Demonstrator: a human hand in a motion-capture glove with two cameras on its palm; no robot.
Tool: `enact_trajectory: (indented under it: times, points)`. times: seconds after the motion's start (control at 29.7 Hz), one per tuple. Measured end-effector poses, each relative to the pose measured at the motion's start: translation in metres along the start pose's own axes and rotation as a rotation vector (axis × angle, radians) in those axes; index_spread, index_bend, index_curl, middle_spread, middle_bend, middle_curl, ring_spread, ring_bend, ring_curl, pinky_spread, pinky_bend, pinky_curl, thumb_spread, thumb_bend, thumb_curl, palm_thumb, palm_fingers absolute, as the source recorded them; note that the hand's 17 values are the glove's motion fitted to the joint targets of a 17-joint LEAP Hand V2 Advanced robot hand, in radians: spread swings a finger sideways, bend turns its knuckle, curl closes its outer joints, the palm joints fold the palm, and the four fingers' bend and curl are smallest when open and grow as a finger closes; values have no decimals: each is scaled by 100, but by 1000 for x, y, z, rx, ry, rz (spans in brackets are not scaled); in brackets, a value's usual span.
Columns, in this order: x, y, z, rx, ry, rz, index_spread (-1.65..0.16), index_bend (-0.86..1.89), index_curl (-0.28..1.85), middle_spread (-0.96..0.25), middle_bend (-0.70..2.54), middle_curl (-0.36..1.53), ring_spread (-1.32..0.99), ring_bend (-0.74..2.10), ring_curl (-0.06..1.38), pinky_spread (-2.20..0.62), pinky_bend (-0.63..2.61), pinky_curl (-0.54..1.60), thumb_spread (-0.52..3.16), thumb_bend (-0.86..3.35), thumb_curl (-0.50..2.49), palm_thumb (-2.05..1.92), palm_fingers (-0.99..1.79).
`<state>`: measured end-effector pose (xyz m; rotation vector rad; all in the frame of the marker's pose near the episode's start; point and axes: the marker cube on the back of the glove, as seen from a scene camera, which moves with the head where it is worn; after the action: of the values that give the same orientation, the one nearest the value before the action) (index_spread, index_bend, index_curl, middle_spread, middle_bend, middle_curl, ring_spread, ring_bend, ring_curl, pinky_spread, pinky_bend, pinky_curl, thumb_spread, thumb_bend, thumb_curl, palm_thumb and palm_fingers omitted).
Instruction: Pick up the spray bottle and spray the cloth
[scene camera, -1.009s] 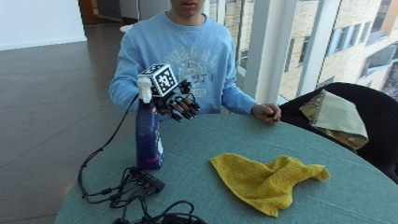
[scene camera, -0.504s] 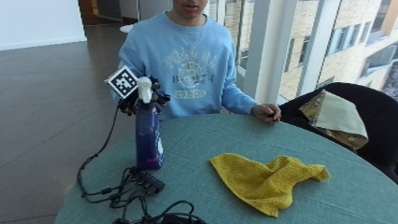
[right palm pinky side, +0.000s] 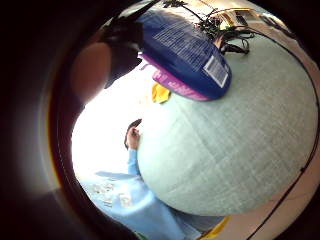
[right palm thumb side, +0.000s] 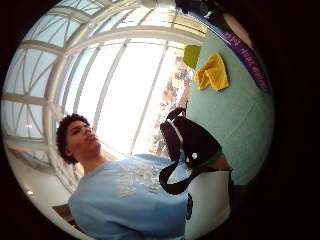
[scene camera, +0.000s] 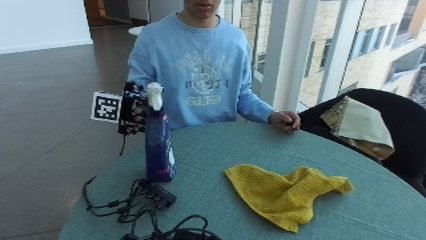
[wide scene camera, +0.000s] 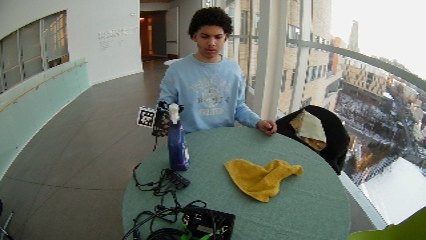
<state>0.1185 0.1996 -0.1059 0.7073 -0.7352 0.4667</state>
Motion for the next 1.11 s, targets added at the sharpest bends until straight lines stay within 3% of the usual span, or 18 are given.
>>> enact_trajectory:
  times: [0.47,1.11]
  points:
    - [20,-30,-1,88,0,39,-35,16,31,-3,18,33,2,25,30,24,34,36,111,-2,31,65,53]
    - [50,-105,15,62,13,103,-38,13,29,-3,20,35,3,21,30,26,34,36,105,-2,31,68,48]
